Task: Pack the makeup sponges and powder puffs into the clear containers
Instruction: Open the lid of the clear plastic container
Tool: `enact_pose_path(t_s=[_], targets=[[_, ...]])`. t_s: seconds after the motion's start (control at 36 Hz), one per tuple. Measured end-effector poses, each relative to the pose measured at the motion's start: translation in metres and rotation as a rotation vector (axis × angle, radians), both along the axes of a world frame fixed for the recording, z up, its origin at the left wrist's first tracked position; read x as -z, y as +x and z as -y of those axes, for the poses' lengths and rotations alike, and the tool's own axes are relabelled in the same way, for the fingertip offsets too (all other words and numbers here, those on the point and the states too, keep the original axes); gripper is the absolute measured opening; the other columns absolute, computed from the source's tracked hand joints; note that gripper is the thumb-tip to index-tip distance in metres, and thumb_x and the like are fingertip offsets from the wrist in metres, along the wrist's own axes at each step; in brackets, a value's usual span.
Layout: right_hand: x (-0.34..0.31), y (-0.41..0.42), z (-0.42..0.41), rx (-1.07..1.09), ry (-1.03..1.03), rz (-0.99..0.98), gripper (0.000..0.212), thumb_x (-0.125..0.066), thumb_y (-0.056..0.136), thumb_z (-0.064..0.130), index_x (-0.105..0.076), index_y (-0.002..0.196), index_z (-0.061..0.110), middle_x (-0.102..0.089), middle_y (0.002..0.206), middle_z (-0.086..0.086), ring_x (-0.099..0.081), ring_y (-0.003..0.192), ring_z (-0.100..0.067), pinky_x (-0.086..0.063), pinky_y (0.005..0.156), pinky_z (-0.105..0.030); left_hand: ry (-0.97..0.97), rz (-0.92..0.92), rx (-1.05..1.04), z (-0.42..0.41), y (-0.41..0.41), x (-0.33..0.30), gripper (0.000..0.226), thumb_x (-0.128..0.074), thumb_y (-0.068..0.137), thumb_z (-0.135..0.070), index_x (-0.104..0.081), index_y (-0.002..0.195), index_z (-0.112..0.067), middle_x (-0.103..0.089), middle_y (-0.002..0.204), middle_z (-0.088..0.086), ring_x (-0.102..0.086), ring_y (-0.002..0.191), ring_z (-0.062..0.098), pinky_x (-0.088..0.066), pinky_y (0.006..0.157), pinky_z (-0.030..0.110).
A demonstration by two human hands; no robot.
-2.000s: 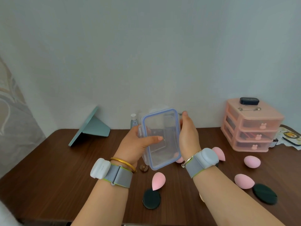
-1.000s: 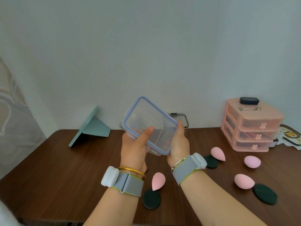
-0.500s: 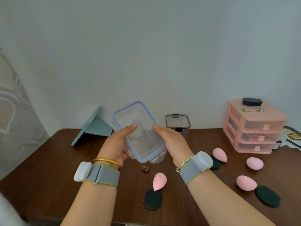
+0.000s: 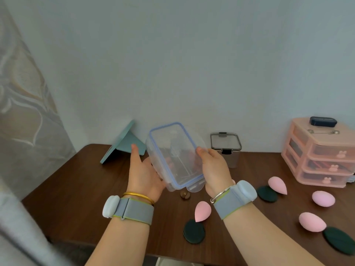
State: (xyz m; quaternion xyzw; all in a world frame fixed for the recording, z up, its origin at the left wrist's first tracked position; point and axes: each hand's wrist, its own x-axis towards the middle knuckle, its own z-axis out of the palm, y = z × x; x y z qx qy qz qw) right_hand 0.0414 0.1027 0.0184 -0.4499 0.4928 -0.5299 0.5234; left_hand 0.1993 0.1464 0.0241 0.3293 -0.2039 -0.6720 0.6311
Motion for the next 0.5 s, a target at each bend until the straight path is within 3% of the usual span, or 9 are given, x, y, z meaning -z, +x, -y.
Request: enact_pose_path(t_s=[0.08, 0.19, 0.33, 0.42, 0.5], targets=[[-0.001, 0.004, -0.001, -0.039, 0.077, 0.113, 0.016, -0.059, 0.094, 0.027, -0.068, 0.094, 0.013, -0.069, 0.089, -0.005, -0.064, 0.082, -0.021, -0.050, 0.073, -0.032, 0.009, 0.017, -0.042, -0.002, -0.002, 0.001, 0.069, -0.031, 0.095, -0.066, -0.059, 0.131, -0.014, -0.070, 0.118, 0.015, -0.062, 0.115, 0.034, -0.040, 0.105, 0.053], [-0.004, 0.006, -0.001, -0.076, 0.172, 0.269, 0.017, -0.061, 0.094, 0.022, -0.070, 0.098, 0.008, -0.070, 0.097, -0.013, -0.065, 0.090, -0.029, -0.051, 0.089, -0.042, -0.042, -0.028, 0.030, -0.002, -0.002, 0.001, 0.062, -0.046, 0.092, -0.062, -0.058, 0.136, -0.020, -0.063, 0.132, 0.015, -0.057, 0.124, 0.038, -0.034, 0.111, 0.056], [-0.009, 0.008, -0.004, -0.122, 0.244, 0.419, 0.023, -0.060, 0.094, 0.021, -0.072, 0.103, 0.004, -0.072, 0.086, -0.012, -0.067, 0.079, -0.028, -0.054, 0.081, -0.040, -0.030, -0.051, -0.012, 0.004, 0.008, 0.010, 0.054, -0.056, 0.090, -0.051, -0.060, 0.134, -0.018, -0.059, 0.136, 0.016, -0.054, 0.126, 0.040, -0.034, 0.110, 0.061], [-0.011, 0.010, -0.003, -0.132, 0.261, 0.456, 0.027, -0.060, 0.094, 0.022, -0.071, 0.106, 0.001, -0.072, 0.100, -0.016, -0.067, 0.093, -0.033, -0.053, 0.091, -0.045, -0.001, -0.034, -0.076, 0.004, 0.009, 0.011, 0.052, -0.064, 0.083, -0.034, -0.063, 0.129, -0.011, -0.061, 0.133, 0.019, -0.057, 0.122, 0.041, -0.038, 0.108, 0.059], [-0.018, 0.009, 0.002, -0.110, 0.199, 0.460, 0.025, -0.055, 0.096, 0.020, -0.070, 0.104, 0.002, -0.074, 0.102, -0.012, -0.067, 0.105, -0.028, -0.051, 0.095, -0.041, 0.092, 0.009, -0.205, 0.001, 0.010, 0.003, 0.047, -0.065, 0.086, -0.034, -0.063, 0.126, -0.009, -0.070, 0.117, 0.017, -0.068, 0.106, 0.037, -0.052, 0.094, 0.053]])
